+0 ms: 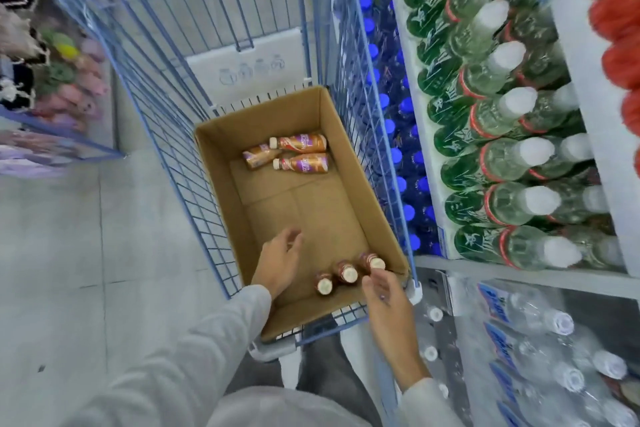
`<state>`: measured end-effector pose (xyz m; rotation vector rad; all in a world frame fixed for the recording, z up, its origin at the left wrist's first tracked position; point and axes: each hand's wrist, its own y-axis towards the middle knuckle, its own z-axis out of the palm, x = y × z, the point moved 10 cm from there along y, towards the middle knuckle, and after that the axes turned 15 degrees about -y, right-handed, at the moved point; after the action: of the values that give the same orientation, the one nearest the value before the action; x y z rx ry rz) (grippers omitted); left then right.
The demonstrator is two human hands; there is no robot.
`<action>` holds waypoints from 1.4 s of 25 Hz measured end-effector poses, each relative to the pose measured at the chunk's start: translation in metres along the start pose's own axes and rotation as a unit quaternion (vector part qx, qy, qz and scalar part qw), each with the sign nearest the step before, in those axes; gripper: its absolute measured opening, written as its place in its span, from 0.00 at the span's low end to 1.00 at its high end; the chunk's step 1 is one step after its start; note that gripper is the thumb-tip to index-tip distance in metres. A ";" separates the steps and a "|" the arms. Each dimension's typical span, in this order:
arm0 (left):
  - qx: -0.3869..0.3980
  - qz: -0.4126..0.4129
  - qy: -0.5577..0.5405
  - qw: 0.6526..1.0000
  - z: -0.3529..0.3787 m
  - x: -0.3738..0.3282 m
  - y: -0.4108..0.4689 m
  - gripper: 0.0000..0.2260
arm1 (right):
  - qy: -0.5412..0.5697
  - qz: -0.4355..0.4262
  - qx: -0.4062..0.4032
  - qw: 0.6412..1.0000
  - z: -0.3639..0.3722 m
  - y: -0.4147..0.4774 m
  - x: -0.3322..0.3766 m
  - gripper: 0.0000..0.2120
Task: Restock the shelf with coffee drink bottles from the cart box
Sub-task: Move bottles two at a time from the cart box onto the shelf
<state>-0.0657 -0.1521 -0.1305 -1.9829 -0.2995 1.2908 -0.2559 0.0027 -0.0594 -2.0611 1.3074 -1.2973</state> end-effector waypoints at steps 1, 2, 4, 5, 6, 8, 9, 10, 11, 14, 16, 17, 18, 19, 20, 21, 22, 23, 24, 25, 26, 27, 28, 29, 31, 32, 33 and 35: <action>0.023 -0.015 0.016 1.000 0.008 0.015 0.010 0.17 | 0.001 0.008 -0.008 1.000 -0.001 0.001 -0.002 0.12; 0.045 -0.031 0.030 0.998 0.017 0.030 0.022 0.17 | 0.003 0.013 -0.015 1.000 -0.001 0.004 -0.003 0.12; 0.086 -0.057 0.066 0.992 0.031 0.061 0.041 0.18 | 0.010 0.019 -0.021 1.000 0.002 0.009 -0.004 0.11; 0.110 -0.065 0.088 0.988 0.038 0.076 0.050 0.17 | 0.013 0.018 -0.022 1.000 0.004 0.011 -0.002 0.10; 0.138 -0.070 0.114 0.981 0.046 0.093 0.056 0.17 | 0.015 0.016 -0.020 1.000 0.008 0.012 -0.002 0.10; 0.205 -0.056 0.168 0.963 0.063 0.118 0.064 0.17 | 0.022 0.018 -0.016 0.999 0.015 0.014 -0.003 0.10; 0.243 -0.039 0.185 0.951 0.073 0.129 0.068 0.19 | 0.022 0.023 -0.014 0.999 0.020 0.014 -0.006 0.10; 0.280 -0.017 0.196 0.940 0.084 0.136 0.069 0.22 | 0.021 0.024 -0.012 0.999 0.023 0.013 -0.007 0.10; 0.313 0.000 0.202 0.928 0.094 0.142 0.069 0.26 | 0.021 0.027 -0.008 0.999 0.027 0.010 -0.009 0.10; 0.362 0.019 0.171 0.916 0.115 0.152 0.076 0.33 | 0.013 0.051 -0.002 0.999 0.036 0.002 -0.019 0.11; 0.339 -0.003 0.129 0.932 0.115 0.159 0.082 0.34 | -0.002 0.059 0.008 0.998 0.042 -0.002 -0.022 0.11; 0.320 -0.022 0.100 0.942 0.114 0.162 0.084 0.33 | -0.007 0.064 0.012 0.998 0.043 -0.002 -0.023 0.11; 0.301 -0.043 0.071 0.950 0.112 0.164 0.087 0.33 | -0.009 0.065 0.014 0.998 0.044 -0.002 -0.023 0.11; 0.282 -0.070 0.047 0.956 0.109 0.165 0.088 0.33 | -0.010 0.065 0.015 0.998 0.045 -0.001 -0.022 0.11; 0.266 -0.097 0.026 0.959 0.106 0.166 0.088 0.32 | -0.010 0.063 0.014 0.998 0.044 0.000 -0.020 0.11; 0.250 -0.116 0.004 0.961 0.101 0.164 0.089 0.31 | -0.008 0.061 0.013 0.998 0.043 0.002 -0.019 0.11; 0.232 -0.127 -0.024 0.964 0.096 0.158 0.089 0.30 | -0.007 0.058 0.013 0.998 0.042 0.004 -0.017 0.11; 0.209 -0.135 -0.057 0.967 0.088 0.151 0.089 0.28 | -0.007 0.056 0.011 0.998 0.042 0.006 -0.016 0.10; 0.184 -0.143 -0.093 0.968 0.078 0.141 0.087 0.27 | -0.007 0.053 0.010 0.999 0.041 0.009 -0.013 0.10; 0.162 -0.152 -0.128 0.967 0.067 0.132 0.083 0.26 | -0.009 0.052 0.012 0.999 0.041 0.012 -0.012 0.09; 0.147 -0.155 -0.161 0.964 0.057 0.123 0.079 0.26 | -0.009 0.056 0.017 0.998 0.043 0.015 -0.011 0.09; 0.138 -0.152 -0.192 0.960 0.047 0.111 0.074 0.26 | -0.009 0.058 0.025 0.998 0.047 0.017 -0.011 0.10; 0.135 -0.147 -0.224 0.954 0.038 0.099 0.068 0.26 | -0.004 0.063 0.031 0.998 0.051 0.019 -0.013 0.09; 0.135 -0.138 -0.252 0.948 0.028 0.087 0.062 0.26 | 0.005 0.077 0.036 0.996 0.056 0.020 -0.015 0.09; 0.131 -0.121 -0.284 0.942 0.010 0.065 0.052 0.24 | 0.055 0.133 0.055 0.988 0.075 0.024 -0.025 0.10; 0.127 -0.115 -0.289 0.942 0.002 0.057 0.048 0.22 | 0.097 0.180 0.064 0.977 0.090 0.028 -0.031 0.11; 0.126 -0.112 -0.292 0.941 -0.003 0.052 0.044 0.19 | 0.144 0.233 0.069 0.959 0.106 0.034 -0.036 0.09; 0.126 -0.111 -0.301 0.939 -0.009 0.049 0.039 0.17 | 0.229 0.326 0.046 0.916 0.133 0.050 -0.046 0.07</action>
<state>-0.0425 -0.1557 -0.1893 -1.2634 -0.5978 1.6656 -0.1743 -0.0034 -0.1847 -1.1039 1.8680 -1.4974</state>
